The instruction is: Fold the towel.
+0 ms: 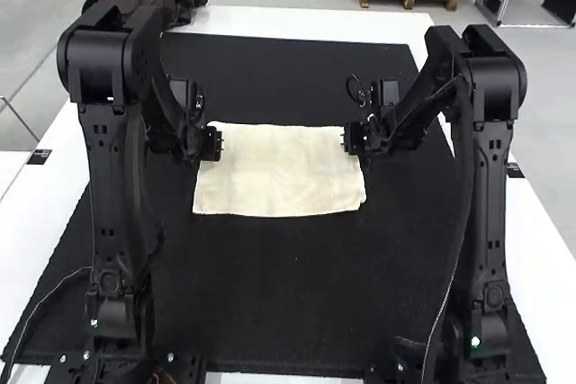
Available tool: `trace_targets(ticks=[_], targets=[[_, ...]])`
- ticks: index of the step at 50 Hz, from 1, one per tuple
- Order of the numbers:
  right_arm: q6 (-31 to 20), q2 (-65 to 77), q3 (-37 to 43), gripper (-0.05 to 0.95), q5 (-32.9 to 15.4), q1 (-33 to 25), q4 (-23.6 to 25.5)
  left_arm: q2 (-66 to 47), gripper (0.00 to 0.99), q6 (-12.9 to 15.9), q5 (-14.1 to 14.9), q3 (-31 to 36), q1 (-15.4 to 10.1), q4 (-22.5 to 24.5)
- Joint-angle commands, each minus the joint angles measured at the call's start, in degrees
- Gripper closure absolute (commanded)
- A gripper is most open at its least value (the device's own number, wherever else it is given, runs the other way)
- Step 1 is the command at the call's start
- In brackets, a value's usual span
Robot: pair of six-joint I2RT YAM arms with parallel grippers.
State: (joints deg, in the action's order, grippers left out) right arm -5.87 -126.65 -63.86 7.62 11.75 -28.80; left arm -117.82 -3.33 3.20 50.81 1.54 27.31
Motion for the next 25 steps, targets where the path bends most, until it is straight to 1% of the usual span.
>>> trace_targets(ticks=[1, 3, 7, 17, 25], targets=[[-1.43, -2.29, -0.48, 0.92, 2.93, 0.82, 0.76, -2.68, 0.797, 1.58, -1.71, 1.05, -0.40, 0.73], [-1.34, -2.46, -0.48, 0.92, 3.63, 0.64, 1.02, -3.47, 0.977, 2.01, -2.06, 0.87, -0.49, 1.78], [-1.07, -2.37, -0.13, 0.92, 4.16, 0.21, 1.20, -4.35, 0.970, 2.63, -1.97, 0.79, -0.22, 2.05], [-0.02, -1.14, 0.66, 0.92, 4.78, -1.82, 1.11, -3.47, 0.970, 2.54, -1.88, 0.61, -0.22, 3.63], [-0.20, 0.97, 1.19, 0.92, 4.78, -2.52, 0.94, -1.89, 0.970, 2.54, -1.80, 0.79, -0.49, 4.51]])
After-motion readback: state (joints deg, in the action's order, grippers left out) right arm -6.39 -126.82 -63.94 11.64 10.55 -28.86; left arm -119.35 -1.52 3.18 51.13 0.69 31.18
